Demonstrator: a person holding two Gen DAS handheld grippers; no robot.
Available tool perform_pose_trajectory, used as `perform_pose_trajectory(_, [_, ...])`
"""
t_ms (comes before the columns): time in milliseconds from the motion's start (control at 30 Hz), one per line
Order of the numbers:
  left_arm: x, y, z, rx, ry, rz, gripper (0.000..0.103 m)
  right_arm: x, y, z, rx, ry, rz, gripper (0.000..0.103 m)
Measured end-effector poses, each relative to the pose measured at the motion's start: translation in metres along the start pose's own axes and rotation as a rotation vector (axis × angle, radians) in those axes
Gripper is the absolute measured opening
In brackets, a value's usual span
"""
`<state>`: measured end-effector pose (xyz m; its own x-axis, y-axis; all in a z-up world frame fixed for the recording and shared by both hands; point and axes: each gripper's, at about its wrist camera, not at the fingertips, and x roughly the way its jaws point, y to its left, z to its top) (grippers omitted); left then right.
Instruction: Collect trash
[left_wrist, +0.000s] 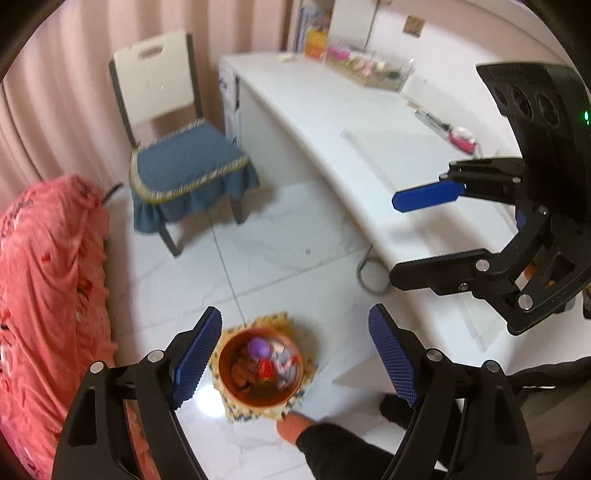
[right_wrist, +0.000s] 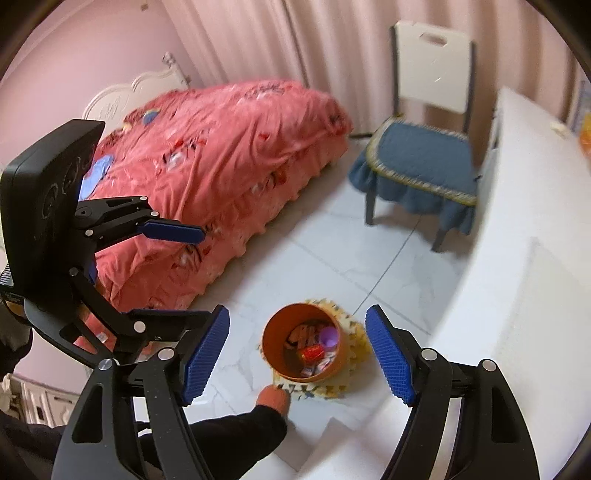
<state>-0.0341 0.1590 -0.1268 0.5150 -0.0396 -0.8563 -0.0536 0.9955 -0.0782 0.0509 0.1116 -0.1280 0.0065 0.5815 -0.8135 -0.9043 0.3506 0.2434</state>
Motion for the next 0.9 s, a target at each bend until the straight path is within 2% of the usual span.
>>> perform_pose_trajectory(100, [-0.016,-0.019,0.012,0.011,-0.051,0.018,0.082,-0.038,-0.006,-0.009,0.026,-0.056,-0.027,0.076])
perform_pose_trajectory(133, [-0.021,-0.026,0.015,0.013,-0.071,0.023,0.086,-0.050,-0.008,-0.012,0.034,-0.074,-0.034,0.076])
perform_pose_trajectory(233, [-0.038,-0.043,0.024,0.008,-0.124,0.031,0.088,-0.085,-0.015,-0.022,0.070,-0.142,-0.074,0.083])
perform_pose_trajectory(300, [-0.047,-0.054,0.030,0.003,-0.153,0.040,0.088,-0.109,-0.018,-0.031,0.099,-0.192,-0.091,0.084])
perform_pose_trajectory(400, [-0.057,-0.071,0.037,-0.001,-0.191,0.102,0.097,-0.140,-0.020,-0.042,0.124,-0.256,-0.130,0.087])
perform_pose_trajectory(467, [-0.064,-0.087,0.041,0.007,-0.227,0.144,0.097,-0.159,-0.023,-0.050,0.143,-0.309,-0.181,0.093])
perform_pose_trajectory(600, [-0.071,-0.110,0.047,0.007,-0.262,0.189,0.097,-0.185,-0.028,-0.065,0.192,-0.373,-0.235,0.095])
perform_pose_trajectory(767, [-0.073,-0.131,0.049,-0.013,-0.282,0.172,0.097,-0.212,-0.036,-0.086,0.238,-0.415,-0.300,0.098])
perform_pose_trajectory(900, [-0.081,-0.139,0.048,-0.068,-0.336,0.165,0.097,-0.228,-0.039,-0.106,0.292,-0.446,-0.340,0.098])
